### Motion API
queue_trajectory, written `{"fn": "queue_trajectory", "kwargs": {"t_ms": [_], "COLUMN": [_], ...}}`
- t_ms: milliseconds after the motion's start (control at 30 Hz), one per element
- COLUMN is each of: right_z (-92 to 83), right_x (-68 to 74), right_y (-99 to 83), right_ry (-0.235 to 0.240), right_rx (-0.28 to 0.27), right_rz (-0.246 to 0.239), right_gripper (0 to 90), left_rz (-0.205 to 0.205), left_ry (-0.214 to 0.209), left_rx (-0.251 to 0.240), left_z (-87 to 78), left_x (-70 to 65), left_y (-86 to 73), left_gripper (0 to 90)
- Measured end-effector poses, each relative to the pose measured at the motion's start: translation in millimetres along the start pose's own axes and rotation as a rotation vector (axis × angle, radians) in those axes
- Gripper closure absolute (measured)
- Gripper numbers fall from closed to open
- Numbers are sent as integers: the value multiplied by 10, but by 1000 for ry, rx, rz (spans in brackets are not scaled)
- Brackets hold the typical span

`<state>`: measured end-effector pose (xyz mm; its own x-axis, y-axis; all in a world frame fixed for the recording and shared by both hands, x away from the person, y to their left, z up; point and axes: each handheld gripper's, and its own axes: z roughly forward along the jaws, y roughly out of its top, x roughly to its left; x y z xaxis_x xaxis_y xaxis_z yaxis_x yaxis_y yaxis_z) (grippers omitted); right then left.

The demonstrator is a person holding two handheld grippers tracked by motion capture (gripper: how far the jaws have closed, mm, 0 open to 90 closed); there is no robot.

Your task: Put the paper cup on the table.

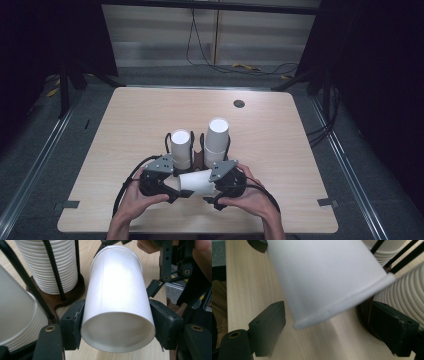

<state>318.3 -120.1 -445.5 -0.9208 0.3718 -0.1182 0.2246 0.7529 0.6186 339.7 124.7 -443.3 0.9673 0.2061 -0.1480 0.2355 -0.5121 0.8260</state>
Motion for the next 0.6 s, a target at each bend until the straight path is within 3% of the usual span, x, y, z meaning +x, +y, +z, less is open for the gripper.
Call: {"fn": "queue_trajectory", "kwargs": {"t_ms": [267,600], "right_z": [-18,-70], "right_x": [0,12], "right_y": [-143,-304], "right_ry": [-18,-32], "right_rx": [-40,-147], "right_rz": [65,136], "right_gripper": [149,152], "left_rz": [-8,-14], "left_ry": [19,35], "left_rx": [-46,-92], "left_z": [-32,-45], "left_x": [-3,4], "left_y": [-39,-92], "left_gripper": [341,340]}}
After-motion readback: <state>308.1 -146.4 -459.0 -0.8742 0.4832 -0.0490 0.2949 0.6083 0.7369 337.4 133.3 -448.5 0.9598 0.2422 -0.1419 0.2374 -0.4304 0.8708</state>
